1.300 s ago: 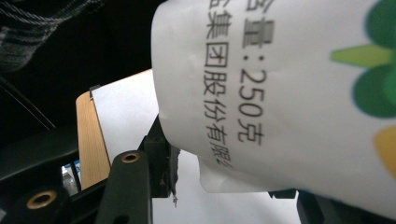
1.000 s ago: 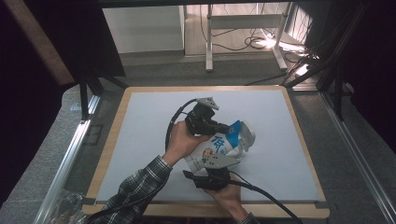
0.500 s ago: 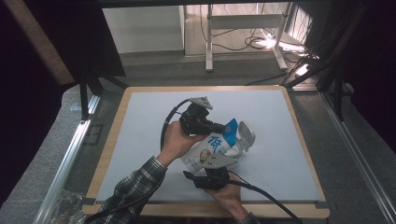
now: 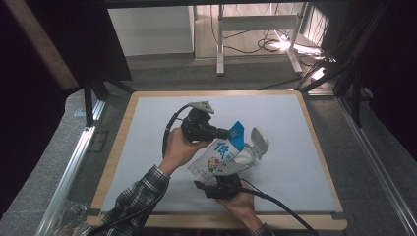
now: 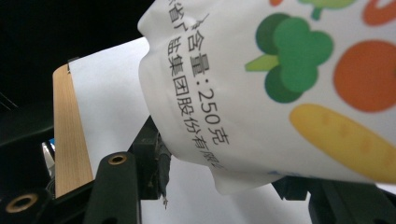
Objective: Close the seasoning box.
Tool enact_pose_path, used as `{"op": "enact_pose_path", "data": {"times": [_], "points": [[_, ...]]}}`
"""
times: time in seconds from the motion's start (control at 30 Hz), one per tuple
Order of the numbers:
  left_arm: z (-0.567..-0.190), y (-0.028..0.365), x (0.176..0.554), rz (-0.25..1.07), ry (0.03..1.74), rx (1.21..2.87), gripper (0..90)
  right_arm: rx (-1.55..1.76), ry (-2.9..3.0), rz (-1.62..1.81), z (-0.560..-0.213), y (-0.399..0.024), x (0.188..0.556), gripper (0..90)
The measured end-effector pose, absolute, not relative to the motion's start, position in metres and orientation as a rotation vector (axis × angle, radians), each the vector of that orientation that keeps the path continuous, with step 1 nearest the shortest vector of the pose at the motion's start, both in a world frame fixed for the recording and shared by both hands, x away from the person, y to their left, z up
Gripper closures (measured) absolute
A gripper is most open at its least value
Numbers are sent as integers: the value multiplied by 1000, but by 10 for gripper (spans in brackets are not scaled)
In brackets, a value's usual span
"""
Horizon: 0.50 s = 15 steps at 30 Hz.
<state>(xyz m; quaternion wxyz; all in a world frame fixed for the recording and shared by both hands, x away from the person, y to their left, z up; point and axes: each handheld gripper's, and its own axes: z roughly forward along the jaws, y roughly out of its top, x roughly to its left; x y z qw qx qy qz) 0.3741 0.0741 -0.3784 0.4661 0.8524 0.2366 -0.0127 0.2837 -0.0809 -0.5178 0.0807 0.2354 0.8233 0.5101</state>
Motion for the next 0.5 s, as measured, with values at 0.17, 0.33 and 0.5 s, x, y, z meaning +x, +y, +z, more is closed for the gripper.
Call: {"op": "enact_pose_path", "data": {"times": [0.17, 0.33, 0.5], "points": [[-381, 83, 374, -30, 592, 2085, 900, 722, 2469, 1497, -520, -82, 286, 449], [-383, 90, 373, -37, 608, 2068, 900, 729, 2471, 1486, -519, -83, 287, 445], [-384, 96, 371, -31, 611, 2062, 900, 743, 2471, 1469, -519, -84, 288, 445]]}}
